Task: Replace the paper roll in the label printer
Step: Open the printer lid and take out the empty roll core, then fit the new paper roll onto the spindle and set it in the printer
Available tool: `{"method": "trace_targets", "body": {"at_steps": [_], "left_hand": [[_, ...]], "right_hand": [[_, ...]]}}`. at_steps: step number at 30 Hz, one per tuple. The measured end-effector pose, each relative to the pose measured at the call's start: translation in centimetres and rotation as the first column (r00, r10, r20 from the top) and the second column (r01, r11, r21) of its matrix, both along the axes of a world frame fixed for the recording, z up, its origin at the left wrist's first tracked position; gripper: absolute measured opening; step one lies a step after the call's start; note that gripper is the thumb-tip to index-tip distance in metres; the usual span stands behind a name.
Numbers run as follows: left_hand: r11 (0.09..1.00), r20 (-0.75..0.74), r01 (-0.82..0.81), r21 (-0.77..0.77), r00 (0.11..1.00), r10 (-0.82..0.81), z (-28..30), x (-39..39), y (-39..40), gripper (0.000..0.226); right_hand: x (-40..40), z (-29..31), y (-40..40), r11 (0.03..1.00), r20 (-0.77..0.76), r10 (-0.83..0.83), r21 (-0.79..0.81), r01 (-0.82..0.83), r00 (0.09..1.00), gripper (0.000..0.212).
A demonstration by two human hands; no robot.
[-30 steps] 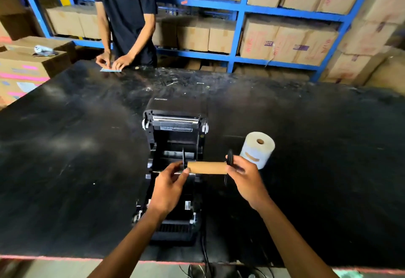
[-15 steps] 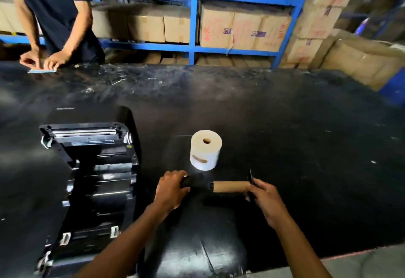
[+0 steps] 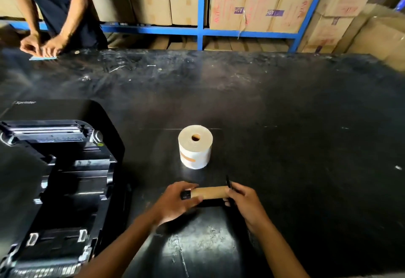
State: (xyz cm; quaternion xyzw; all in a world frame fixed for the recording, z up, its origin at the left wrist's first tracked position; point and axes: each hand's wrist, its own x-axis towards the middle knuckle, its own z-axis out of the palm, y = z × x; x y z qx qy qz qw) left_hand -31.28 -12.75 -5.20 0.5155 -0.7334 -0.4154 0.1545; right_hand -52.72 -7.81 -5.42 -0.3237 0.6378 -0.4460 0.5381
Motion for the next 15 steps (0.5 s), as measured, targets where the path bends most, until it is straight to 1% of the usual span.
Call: {"method": "trace_targets", "body": {"at_steps": [1,3,5,7,9,10,11,12,13,15], "left_hand": [[0.999,0.008,0.049,0.010,0.999,-0.049,0.3,0.0,0.4,0.037],[0.996,0.015,0.083,0.021,0.996,-0.084,1.1,0.5,0.4,0.031],[0.998,0.037,0.067,0.023,0.997,-0.067,2.2,1.9,-0.5,0.028],[0.999,0.090,0.024,-0.041,0.996,-0.020,3.4,3.9,-1.8,0.027],[0.977,0.151,-0.086,-0.194,0.982,0.116,4.0,5.7,-3.0,0.026],[0.956,0.160,-0.152,-0.251,0.967,0.196,4.1,6.3,-3.2,0.026],[0.939,0.143,-0.208,-0.273,0.957,0.253,3.9,6.5,-3.1,0.027],[0.936,0.124,-0.231,-0.267,0.955,0.271,3.6,6.2,-2.8,0.028],[0.946,0.119,-0.213,-0.245,0.962,0.247,3.1,5.5,-2.3,0.029],[0.978,0.148,-0.109,-0.180,0.980,0.137,1.8,3.7,-1.4,0.032]], "right_hand": [[0.1,0.0,-0.1,1.000,0.013,0.026,-0.001,-0.026,1.000,0.020],[-0.1,0.0,-0.2,0.998,0.038,0.060,0.005,-0.060,0.998,0.020],[-1.0,-0.1,-0.3,1.000,0.069,-0.006,0.017,0.005,0.998,0.021],[-2.6,-0.1,-0.3,0.993,0.065,-0.120,0.029,0.118,0.991,0.021],[-4.5,0.1,0.0,0.985,-0.021,-0.170,0.022,0.170,0.985,0.022],[-5.2,0.1,0.2,0.986,-0.088,-0.167,0.009,0.169,0.982,0.023],[-5.5,0.1,0.4,0.988,-0.157,-0.153,-0.007,0.154,0.976,0.024],[-5.3,0.0,0.6,0.992,-0.221,-0.129,-0.019,0.128,0.967,0.024],[-4.8,0.0,0.8,0.995,-0.271,-0.100,-0.026,0.096,0.957,0.025],[-2.9,-0.3,1.0,0.999,-0.319,-0.034,-0.016,0.030,0.947,0.028]]}}
